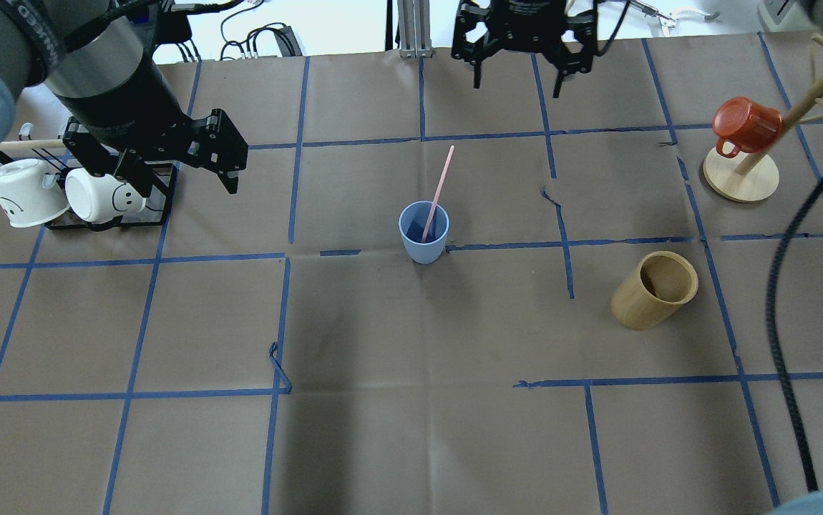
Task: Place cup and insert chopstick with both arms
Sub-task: 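Open the right gripper and raise it away from the cup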
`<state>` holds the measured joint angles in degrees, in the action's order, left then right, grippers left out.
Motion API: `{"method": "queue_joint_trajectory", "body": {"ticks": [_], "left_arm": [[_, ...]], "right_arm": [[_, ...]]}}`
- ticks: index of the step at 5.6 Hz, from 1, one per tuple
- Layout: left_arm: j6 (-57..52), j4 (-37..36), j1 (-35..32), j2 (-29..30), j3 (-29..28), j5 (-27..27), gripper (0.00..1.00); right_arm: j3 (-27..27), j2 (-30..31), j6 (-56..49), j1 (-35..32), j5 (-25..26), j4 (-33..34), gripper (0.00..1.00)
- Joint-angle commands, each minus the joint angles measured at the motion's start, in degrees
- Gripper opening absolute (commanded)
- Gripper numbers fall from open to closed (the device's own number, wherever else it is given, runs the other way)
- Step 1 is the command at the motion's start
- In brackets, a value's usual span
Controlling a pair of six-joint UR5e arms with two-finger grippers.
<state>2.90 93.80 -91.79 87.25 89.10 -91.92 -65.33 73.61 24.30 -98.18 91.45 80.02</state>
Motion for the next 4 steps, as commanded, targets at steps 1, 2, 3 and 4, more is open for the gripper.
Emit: {"method": "queue_joint_trajectory", "body": {"ticks": [1, 2, 3, 4], "left_arm": [[0.0, 0.0, 0.0, 0.1, -0.2, 0.1, 0.99], [0.0, 0.0, 0.0, 0.0, -0.2, 0.1, 0.99], [0.0, 0.0, 0.0, 0.0, -0.3, 0.1, 0.99], [0.0, 0.0, 0.0, 0.0, -0.3, 0.1, 0.99]], "right_arm": [[-3.4, 6.1, -11.2, 8.3, 0.0, -7.0, 1.00], [-8.7, 8.6, -11.9, 8.4, -0.5, -5.8, 1.00], [-13.6, 10.8, -10.3, 8.4, -0.7, -2.8, 1.00], [-18.2, 12.1, -10.3, 8.2, -0.7, 1.1, 1.00]]}}
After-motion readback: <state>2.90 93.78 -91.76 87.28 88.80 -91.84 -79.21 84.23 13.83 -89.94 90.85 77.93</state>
